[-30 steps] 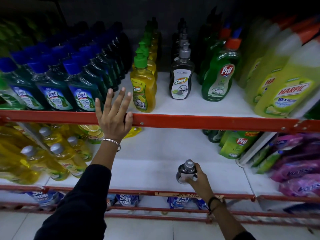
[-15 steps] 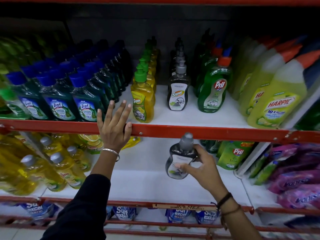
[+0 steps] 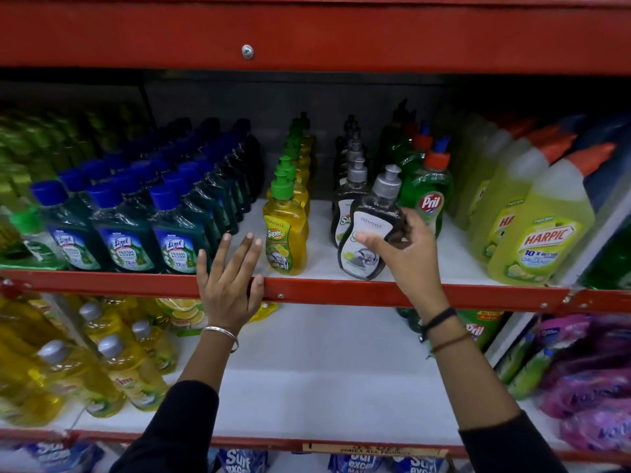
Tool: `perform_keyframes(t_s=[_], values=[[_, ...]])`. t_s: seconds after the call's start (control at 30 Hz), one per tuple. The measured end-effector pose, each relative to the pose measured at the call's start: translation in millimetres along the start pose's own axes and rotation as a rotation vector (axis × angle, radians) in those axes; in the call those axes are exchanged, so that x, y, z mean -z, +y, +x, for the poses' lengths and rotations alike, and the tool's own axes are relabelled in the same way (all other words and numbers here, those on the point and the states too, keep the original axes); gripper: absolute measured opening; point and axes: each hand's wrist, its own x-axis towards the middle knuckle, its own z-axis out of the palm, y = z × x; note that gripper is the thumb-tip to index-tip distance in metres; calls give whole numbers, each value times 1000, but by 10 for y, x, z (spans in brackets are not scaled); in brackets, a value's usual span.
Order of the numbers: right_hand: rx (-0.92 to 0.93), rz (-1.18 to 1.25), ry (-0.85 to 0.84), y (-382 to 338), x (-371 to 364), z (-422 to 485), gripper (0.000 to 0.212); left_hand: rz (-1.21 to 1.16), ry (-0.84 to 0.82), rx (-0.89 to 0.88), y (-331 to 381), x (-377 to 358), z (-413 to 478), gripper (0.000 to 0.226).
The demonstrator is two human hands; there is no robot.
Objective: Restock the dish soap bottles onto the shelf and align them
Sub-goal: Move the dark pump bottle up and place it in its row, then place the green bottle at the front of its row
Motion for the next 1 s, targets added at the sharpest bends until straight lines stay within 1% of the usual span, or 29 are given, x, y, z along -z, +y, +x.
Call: perform_keyframes(t_s=[0.1,0.33,0.5,0.6,0.67,0.73,0.8,0.9,1.0], values=[[-27,-57,-2,158,-117,115,51,7,19,-2,2,-15,7,52],[-22,-236,-25,321,-266,214,62,11,43,-10,-14,-50,5,53],[-15,-251,-67,281,-249,209,57,-3,13,9,-1,-32,-3,53],[-17,-183,-72,256,-178,116,54,-44,-22,114,91,16,17,55],[-4,-135,-27,257,-73,11,53,-102,-43,224,197,61,55,57],[44,-78,49,293,83,-98,47,-145,-52,261,351,103,109,60],[104,-28,127,337,280,-199,38,-156,-47,183,557,125,180,60],[157,-25,223,386,606,-290,28,-189,-18,25,937,145,362,60],[216,-55,382,413,987,-268,24,-207,8,-21,1257,121,564,62]])
